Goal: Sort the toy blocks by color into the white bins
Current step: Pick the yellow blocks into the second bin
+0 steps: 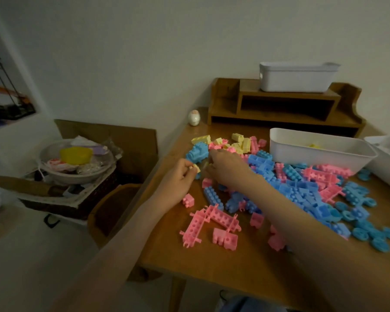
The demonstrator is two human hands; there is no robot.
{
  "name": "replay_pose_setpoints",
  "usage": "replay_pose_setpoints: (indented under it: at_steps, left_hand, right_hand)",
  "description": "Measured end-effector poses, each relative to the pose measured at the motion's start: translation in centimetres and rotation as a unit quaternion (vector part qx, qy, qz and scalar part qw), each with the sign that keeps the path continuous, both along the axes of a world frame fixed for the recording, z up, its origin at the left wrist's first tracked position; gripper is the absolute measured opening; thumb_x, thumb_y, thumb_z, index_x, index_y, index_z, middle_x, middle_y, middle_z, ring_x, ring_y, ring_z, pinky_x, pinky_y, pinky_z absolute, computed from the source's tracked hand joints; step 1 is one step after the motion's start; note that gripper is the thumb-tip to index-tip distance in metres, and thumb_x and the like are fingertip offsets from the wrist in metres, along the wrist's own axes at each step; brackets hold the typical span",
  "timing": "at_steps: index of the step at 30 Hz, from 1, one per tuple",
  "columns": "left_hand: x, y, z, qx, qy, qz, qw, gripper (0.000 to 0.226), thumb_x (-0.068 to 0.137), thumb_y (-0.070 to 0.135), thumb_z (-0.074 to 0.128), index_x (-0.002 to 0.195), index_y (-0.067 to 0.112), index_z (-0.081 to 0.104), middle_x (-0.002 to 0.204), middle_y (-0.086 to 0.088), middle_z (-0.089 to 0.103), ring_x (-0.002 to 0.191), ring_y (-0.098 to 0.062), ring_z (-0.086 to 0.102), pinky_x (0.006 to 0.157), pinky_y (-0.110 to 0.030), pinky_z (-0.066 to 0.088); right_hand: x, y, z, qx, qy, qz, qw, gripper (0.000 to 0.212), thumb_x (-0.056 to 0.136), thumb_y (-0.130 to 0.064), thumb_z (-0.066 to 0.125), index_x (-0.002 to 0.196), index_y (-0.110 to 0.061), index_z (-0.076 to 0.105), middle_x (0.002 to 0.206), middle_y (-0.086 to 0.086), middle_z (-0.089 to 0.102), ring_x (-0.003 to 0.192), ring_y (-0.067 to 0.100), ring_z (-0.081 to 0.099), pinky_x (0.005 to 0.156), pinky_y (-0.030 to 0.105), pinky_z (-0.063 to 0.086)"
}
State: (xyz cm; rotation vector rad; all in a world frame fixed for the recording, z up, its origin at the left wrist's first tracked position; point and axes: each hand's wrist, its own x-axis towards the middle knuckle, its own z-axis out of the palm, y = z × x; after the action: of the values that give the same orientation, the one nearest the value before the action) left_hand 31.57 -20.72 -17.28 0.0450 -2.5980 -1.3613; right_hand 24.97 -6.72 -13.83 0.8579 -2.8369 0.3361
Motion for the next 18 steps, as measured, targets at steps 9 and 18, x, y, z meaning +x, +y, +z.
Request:
replay_pose_setpoints:
  at_steps: [9, 18]
  left_hand:
    - [-2.2, 3.7, 5.2, -0.037, 0.055, -0.062, 0.996, 0.014, 0.099, 0.026, 0.042, 0.107, 0.017, 0.048, 0.072, 0.004, 0.056, 0.058, 0.001, 0.049, 0.051, -0.008, 0.037]
    - [-9.9, 12.9, 8.8, -0.098, 0.048, -0.119, 0.987, 0.013, 0.099, 0.032, 0.041, 0.103, 0.022, 0.049, 0.085, 0.003, 0.055, 0.076, -0.014, 0.054, 0.060, -0.027, 0.039]
  right_hand:
    - [-2.8, 8.0, 2.9, -0.063, -0.015, -0.025, 0.998, 0.020, 0.091, -0.031, 0.057, 0.100, -0.013, 0.056, 0.109, 0.009, 0.057, 0.097, 0.026, 0.055, 0.074, 0.029, 0.039]
    - [-6.3, 19.1, 4.6, -0.153, 0.004, -0.187, 0.970, 0.019, 0.091, -0.029, 0.057, 0.096, -0.011, 0.055, 0.092, 0.002, 0.050, 0.082, 0.018, 0.047, 0.057, 0.022, 0.033]
